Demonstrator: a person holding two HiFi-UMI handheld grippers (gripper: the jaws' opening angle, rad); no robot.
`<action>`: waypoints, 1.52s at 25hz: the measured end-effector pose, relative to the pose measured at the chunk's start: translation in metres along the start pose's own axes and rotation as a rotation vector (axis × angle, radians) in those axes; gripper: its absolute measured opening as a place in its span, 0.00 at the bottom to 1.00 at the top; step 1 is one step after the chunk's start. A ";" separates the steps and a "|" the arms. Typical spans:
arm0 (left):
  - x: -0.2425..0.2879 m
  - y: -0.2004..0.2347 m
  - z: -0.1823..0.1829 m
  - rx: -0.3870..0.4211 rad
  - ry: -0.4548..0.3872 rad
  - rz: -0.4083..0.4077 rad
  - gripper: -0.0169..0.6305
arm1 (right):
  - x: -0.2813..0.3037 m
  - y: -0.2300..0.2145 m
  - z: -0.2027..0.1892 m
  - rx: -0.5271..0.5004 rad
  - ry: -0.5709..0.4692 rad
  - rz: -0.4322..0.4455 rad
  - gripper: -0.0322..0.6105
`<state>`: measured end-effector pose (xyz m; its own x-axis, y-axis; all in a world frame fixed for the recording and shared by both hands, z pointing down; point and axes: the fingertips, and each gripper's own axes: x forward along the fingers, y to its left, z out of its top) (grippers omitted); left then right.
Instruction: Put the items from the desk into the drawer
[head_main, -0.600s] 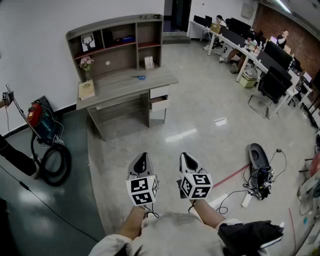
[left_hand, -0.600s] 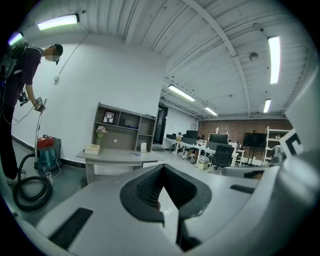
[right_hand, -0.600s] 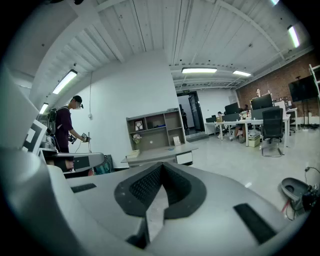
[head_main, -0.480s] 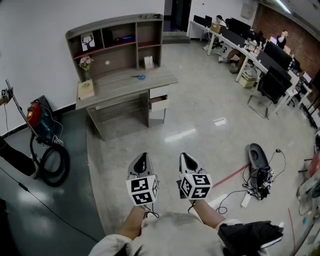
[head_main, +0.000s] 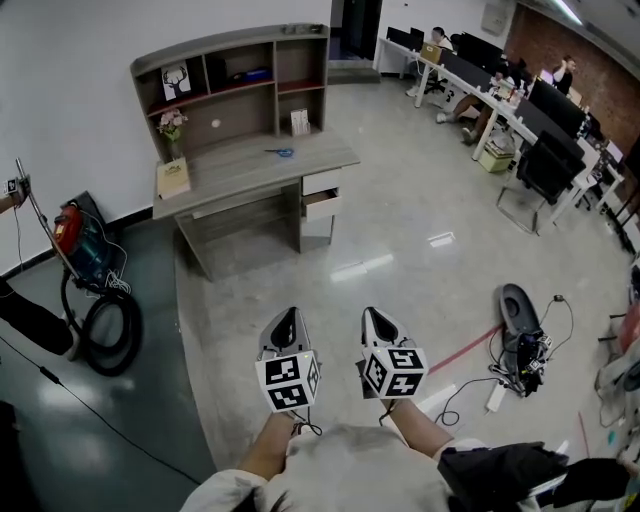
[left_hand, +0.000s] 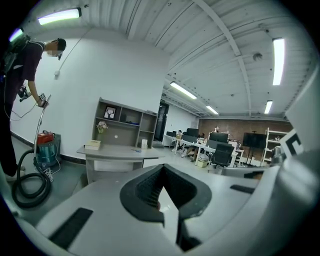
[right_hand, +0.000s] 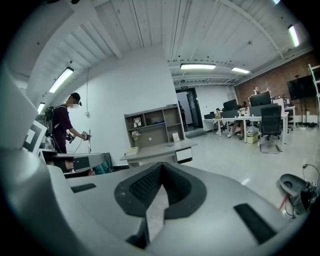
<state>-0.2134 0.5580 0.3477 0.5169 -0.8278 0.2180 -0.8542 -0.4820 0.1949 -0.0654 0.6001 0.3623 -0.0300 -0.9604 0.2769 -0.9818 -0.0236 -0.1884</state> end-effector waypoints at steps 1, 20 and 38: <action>0.001 0.002 0.000 0.003 0.004 -0.004 0.02 | 0.002 0.001 -0.001 0.003 0.003 -0.005 0.05; 0.039 0.048 0.001 -0.020 0.057 -0.049 0.02 | 0.051 0.014 -0.007 0.024 0.046 -0.074 0.05; 0.165 0.048 0.030 -0.014 0.074 -0.005 0.02 | 0.171 -0.037 0.043 -0.011 0.077 -0.008 0.05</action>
<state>-0.1711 0.3898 0.3644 0.5247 -0.8016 0.2866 -0.8508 -0.4819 0.2097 -0.0260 0.4251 0.3756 -0.0356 -0.9361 0.3499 -0.9840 -0.0283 -0.1759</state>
